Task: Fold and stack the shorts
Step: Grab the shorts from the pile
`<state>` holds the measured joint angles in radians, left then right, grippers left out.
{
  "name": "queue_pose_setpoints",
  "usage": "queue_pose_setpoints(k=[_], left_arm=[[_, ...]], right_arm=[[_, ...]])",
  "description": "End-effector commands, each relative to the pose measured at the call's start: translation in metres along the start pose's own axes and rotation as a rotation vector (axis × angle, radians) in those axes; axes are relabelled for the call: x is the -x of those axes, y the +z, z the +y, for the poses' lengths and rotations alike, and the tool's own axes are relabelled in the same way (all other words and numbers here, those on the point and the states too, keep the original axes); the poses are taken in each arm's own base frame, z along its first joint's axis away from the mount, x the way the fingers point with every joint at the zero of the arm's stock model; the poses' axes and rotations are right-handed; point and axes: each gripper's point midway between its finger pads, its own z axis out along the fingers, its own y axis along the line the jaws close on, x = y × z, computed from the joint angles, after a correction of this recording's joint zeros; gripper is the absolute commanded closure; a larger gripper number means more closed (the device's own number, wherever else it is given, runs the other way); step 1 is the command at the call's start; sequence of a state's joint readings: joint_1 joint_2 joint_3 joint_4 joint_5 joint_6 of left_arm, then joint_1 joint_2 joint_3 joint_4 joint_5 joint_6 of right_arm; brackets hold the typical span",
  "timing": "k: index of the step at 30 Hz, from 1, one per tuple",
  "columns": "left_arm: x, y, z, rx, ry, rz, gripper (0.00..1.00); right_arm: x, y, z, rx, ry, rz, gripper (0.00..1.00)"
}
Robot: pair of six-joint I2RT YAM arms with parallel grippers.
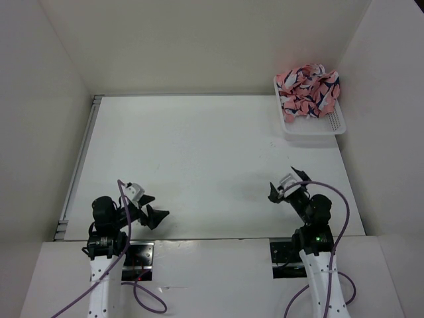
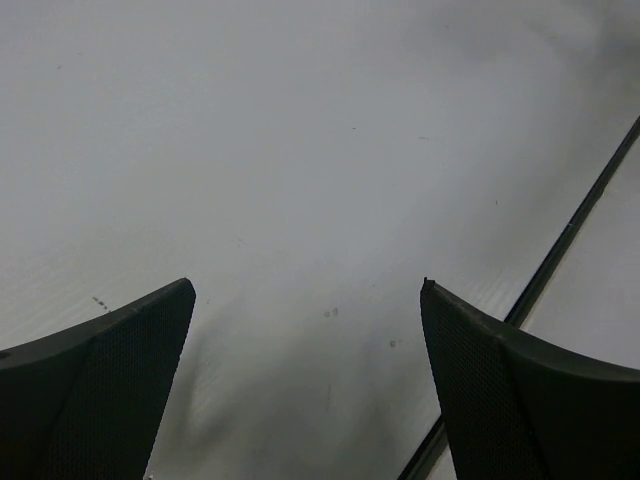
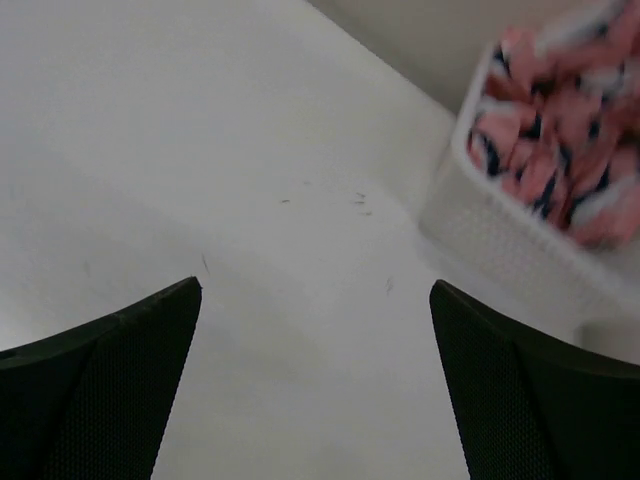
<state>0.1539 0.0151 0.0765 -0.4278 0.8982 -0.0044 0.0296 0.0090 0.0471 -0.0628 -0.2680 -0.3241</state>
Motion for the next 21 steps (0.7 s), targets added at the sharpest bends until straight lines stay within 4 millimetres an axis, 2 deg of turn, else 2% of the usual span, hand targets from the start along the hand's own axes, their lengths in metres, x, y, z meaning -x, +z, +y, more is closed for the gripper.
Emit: queue_pose_setpoints(k=[1, 2, 4, 5, 6, 7, 8, 9, 10, 11, 12, 13, 14, 15, 16, 17, 18, 19, 20, 21], left_arm=[[0.031, -0.001, -0.013, -0.083, 0.143, -0.103, 0.00], [0.041, 0.001, -0.007, -0.057, 0.198, -0.141, 0.00], [0.062, 0.001, 0.000, -0.019, 0.296, -0.213, 0.00], [0.088, -0.002, 0.001, 0.005, 0.404, -0.294, 0.00], [0.112, -0.008, 0.006, 0.071, 0.470, -0.360, 0.00], [0.145, -0.019, 0.004, 0.122, 0.585, -0.468, 0.00], [0.163, -0.025, 0.004, 0.164, 0.612, -0.513, 0.00], [0.175, -0.030, 0.009, 0.221, 0.606, -0.543, 0.00], [0.178, -0.030, 0.016, 0.245, 0.571, -0.523, 0.00], [0.182, -0.029, 0.015, 0.245, 0.554, -0.512, 0.00], [0.194, -0.029, 0.018, 0.253, 0.524, -0.487, 0.00], [0.197, -0.025, 0.019, 0.243, 0.496, -0.457, 0.00], [0.203, -0.023, 0.022, 0.242, 0.473, -0.434, 0.00], [0.215, -0.015, 0.026, 0.222, 0.423, -0.381, 0.00], [0.223, -0.010, 0.034, 0.235, 0.391, -0.354, 0.00], [0.233, -0.004, 0.043, 0.253, 0.360, -0.327, 0.00], [0.219, 0.017, 0.080, 0.337, 0.240, -0.205, 0.00], [0.262, 0.017, 0.088, 0.381, 0.247, -0.221, 0.00], [0.266, 0.025, 0.105, 0.415, 0.204, -0.169, 0.00], [0.232, 0.049, 0.138, 0.439, 0.082, 0.004, 0.00]], right_arm=[[0.031, -0.010, 0.053, 0.434, -0.967, -0.286, 0.00], [0.025, -0.009, 0.051, 0.434, -1.097, -0.282, 0.00], [0.065, 0.002, 0.020, 0.183, -1.024, -0.359, 0.00], [0.088, 0.000, 0.008, 0.077, -0.965, -0.421, 0.00], [0.131, -0.013, -0.005, -0.036, -0.928, -0.534, 0.00], [0.143, -0.017, -0.004, -0.017, -0.816, -0.551, 0.00], [0.173, -0.027, -0.009, -0.025, -0.795, -0.574, 0.00], [0.177, -0.025, -0.006, 0.022, -0.704, -0.550, 0.00], [0.188, -0.024, -0.012, 0.017, -0.655, -0.541, 0.00], [0.209, -0.011, -0.023, 0.034, -0.601, -0.506, 0.00], [0.214, 0.003, -0.030, 0.060, -0.548, -0.447, 0.00], [0.220, 0.020, -0.036, 0.092, -0.417, -0.382, 0.00], [0.241, 0.062, -0.061, 0.072, -0.287, -0.280, 0.00], [0.225, 0.085, -0.067, 0.077, -0.151, -0.136, 0.00], [0.258, 0.102, -0.087, -0.038, -0.007, -0.116, 0.00], [0.217, 0.147, -0.086, -0.062, 0.074, 0.034, 0.00], [0.212, 0.161, -0.089, -0.092, 0.106, 0.062, 0.00], [0.220, 0.171, -0.093, -0.109, 0.153, 0.046, 0.00], [0.207, 0.187, -0.092, -0.119, 0.182, 0.072, 0.00], [0.207, 0.194, -0.094, -0.129, 0.211, 0.070, 0.00]])
